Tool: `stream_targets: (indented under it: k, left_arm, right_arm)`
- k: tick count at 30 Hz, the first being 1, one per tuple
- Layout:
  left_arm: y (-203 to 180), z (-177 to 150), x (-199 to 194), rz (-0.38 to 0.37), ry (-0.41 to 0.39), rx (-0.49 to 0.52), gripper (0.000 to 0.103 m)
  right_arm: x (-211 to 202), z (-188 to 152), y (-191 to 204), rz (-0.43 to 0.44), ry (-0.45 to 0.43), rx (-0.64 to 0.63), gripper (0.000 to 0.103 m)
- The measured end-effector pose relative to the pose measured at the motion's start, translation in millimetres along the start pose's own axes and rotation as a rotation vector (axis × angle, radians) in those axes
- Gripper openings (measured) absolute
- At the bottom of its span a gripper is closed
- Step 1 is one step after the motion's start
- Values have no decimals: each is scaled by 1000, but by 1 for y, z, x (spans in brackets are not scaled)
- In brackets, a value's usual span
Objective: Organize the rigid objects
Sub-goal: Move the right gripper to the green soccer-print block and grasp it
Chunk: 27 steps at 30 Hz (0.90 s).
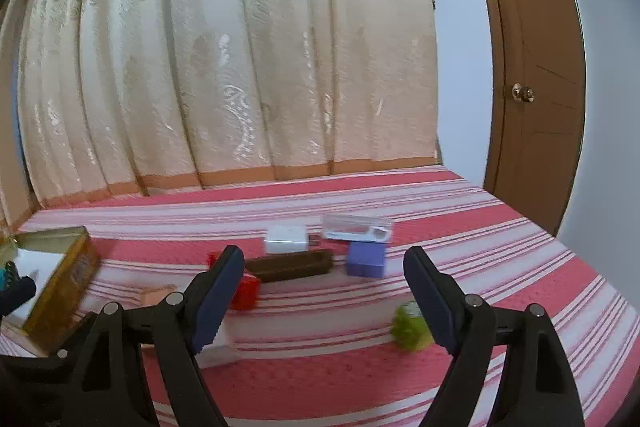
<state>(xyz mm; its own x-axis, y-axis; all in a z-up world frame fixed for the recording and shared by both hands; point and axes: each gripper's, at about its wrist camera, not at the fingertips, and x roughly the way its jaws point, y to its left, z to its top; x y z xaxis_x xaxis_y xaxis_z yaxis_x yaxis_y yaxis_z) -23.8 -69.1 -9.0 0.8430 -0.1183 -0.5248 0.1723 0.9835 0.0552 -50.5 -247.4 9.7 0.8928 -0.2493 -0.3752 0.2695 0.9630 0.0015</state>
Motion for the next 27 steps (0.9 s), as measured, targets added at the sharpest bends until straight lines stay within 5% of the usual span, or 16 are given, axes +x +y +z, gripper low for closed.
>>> stream_targets:
  k: [12,27]
  left_arm:
    - [-21,1,29,-95,137,-57,103]
    - [-44,2,46,-127,196,-53,103]
  right_arm:
    - [38,-3,-80,15,226,63,84]
    - [87,-19,-89,91,489,39,84]
